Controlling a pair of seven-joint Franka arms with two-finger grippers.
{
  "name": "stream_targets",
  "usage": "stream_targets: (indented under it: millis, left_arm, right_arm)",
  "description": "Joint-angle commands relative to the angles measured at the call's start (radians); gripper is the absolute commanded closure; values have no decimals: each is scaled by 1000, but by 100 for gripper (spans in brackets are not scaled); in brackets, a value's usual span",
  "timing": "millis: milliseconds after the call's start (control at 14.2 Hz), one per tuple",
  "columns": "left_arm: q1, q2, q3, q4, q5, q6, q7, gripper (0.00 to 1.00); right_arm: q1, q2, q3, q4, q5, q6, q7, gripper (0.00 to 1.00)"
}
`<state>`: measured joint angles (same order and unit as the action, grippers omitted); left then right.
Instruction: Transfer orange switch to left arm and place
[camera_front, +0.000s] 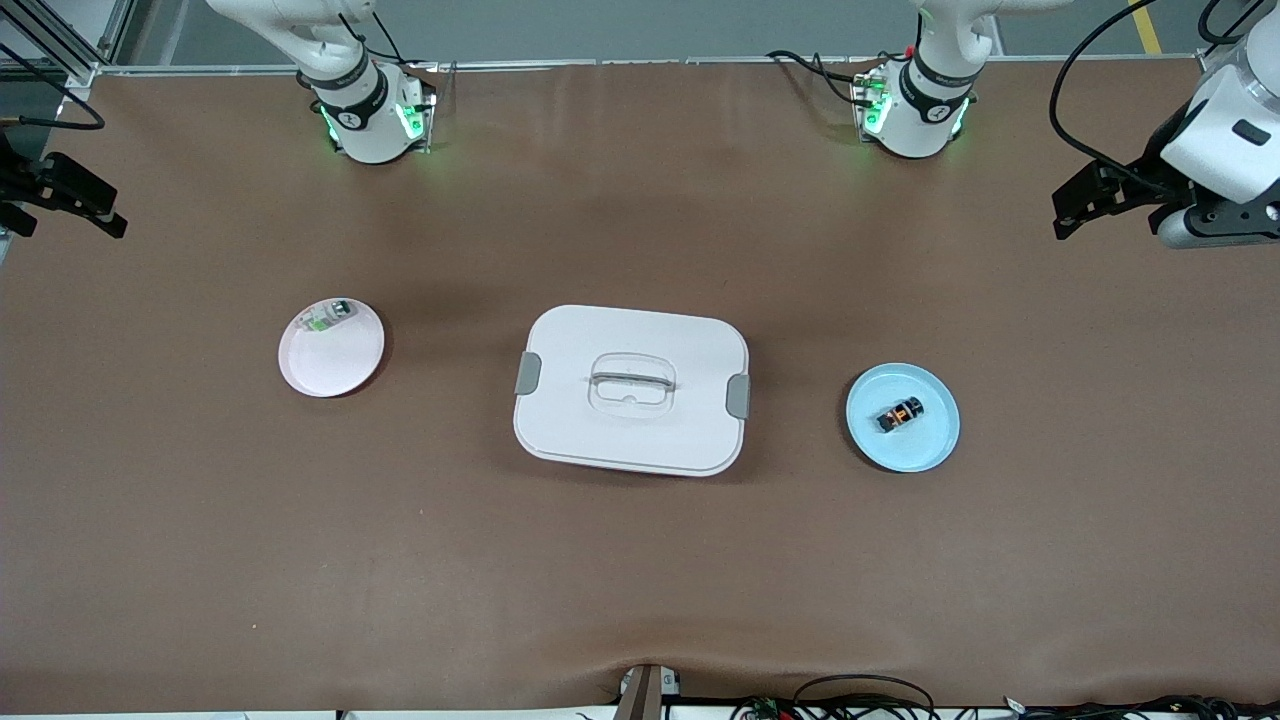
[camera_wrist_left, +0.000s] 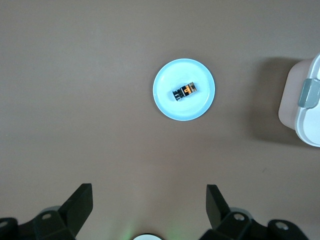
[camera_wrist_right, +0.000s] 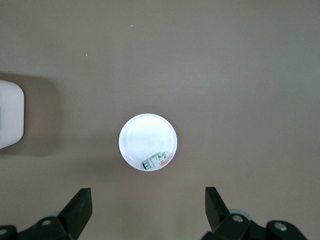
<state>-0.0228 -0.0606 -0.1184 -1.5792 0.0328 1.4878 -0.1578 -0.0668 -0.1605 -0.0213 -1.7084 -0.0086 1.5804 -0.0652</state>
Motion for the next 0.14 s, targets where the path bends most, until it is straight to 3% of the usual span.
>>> stream_targets:
  millis: [0,70]
  left_arm:
    - [-2,5,8,18,-21,-12,17,0]
    - [-3,5,8,18,-21,-12,17,0]
  right_arm:
    - [2,-8,3,4,-4,-11,16,0]
    - [2,-8,1,4,-4,-11,16,0]
